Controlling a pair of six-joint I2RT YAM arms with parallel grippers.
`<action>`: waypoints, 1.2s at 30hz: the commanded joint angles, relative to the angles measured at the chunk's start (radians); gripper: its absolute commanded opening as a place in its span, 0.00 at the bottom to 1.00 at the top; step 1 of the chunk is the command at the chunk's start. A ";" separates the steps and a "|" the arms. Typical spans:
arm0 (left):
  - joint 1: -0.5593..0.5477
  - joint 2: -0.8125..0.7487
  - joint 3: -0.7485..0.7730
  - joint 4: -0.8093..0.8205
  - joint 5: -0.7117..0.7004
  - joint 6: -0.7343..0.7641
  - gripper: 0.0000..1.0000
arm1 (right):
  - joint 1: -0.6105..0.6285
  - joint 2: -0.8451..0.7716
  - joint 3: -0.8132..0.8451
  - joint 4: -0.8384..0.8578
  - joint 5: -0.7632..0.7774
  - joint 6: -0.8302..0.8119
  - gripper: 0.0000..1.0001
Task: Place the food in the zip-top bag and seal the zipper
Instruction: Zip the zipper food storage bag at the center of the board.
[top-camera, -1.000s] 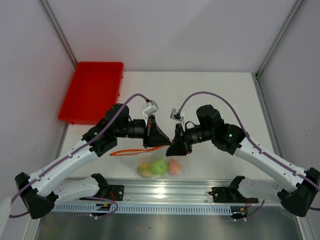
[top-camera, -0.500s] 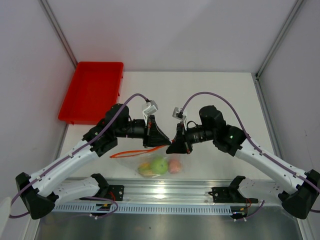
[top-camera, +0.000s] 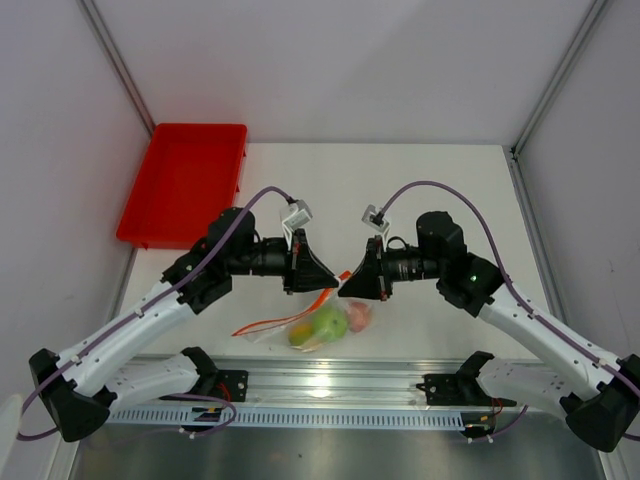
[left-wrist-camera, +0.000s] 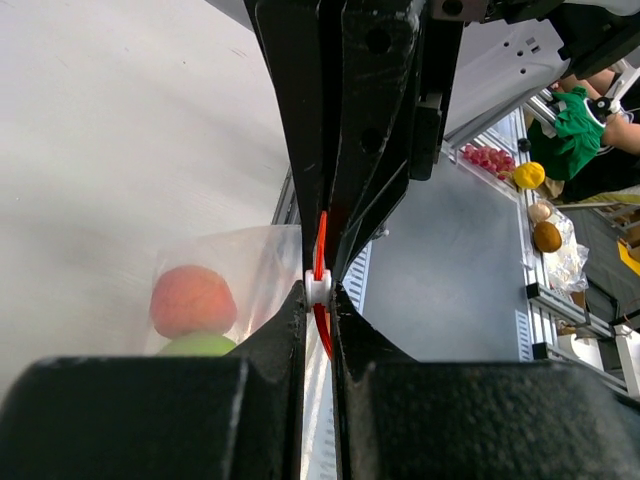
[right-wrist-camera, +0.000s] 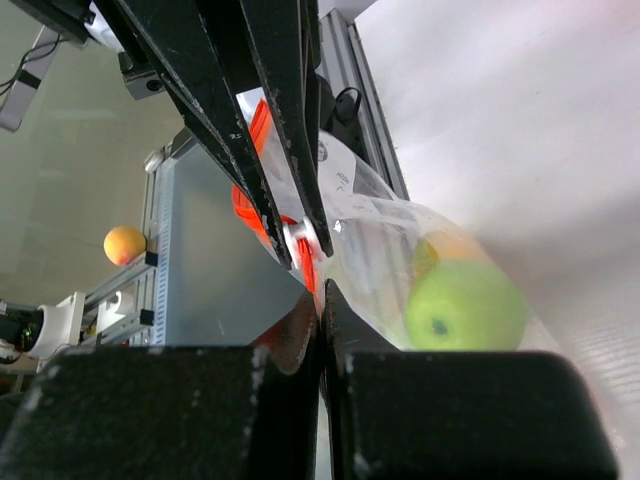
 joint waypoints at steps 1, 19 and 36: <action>0.008 -0.030 -0.016 -0.066 0.013 0.028 0.01 | -0.026 -0.039 0.005 0.081 0.031 0.026 0.00; 0.009 -0.126 -0.046 -0.118 -0.007 0.015 0.00 | -0.092 -0.045 -0.026 0.116 0.026 0.078 0.00; 0.009 -0.136 -0.082 -0.136 -0.060 0.005 0.01 | -0.192 -0.040 -0.052 0.087 0.108 0.133 0.00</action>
